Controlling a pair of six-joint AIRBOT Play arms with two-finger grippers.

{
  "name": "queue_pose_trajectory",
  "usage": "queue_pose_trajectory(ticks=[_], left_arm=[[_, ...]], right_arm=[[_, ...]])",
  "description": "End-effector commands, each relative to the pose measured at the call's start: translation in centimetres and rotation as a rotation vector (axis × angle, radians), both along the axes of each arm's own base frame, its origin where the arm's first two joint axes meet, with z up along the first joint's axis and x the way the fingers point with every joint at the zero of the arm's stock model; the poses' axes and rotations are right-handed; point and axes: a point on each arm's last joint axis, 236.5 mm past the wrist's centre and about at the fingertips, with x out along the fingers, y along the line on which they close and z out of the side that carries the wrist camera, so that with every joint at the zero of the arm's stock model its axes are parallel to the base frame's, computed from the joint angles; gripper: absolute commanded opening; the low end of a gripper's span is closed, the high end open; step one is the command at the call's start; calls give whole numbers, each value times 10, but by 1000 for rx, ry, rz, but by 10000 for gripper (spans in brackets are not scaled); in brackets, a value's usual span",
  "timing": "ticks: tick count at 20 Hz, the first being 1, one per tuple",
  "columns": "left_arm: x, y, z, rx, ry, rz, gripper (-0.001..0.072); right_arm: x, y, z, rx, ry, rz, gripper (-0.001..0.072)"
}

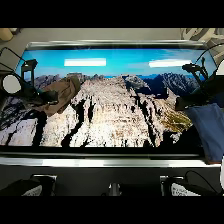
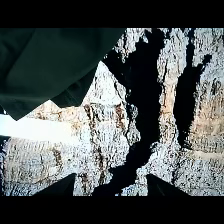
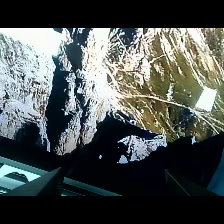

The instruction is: Fold the shirts.

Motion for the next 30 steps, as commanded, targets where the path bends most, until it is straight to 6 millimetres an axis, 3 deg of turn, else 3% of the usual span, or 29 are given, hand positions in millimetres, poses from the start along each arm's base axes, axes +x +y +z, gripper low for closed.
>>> queue_pose_trajectory(ticks=[1,14,18,25,27,28,30], left_arm=[[0,0,0,0,0,1,538],[0,0,0,0,0,1,539],[37,-7,13,-30,-159,-4,538],[100,-21,49,-95,-456,-9,539],[124,-18,33,-79,-463,-10,544],[133,-13,12,-66,-401,3,559],[146,-7,-43,-22,-213,-22,693]], right_arm=[[0,0,0,0,0,-1,672],[0,0,0,0,0,-1,672],[36,-5,6,-18,-156,-18,672],[56,-12,10,-51,-240,-10,672],[68,-13,14,-54,-294,-16,672],[73,-14,15,-55,-314,-19,672],[79,-14,15,-55,-332,-21,672]])
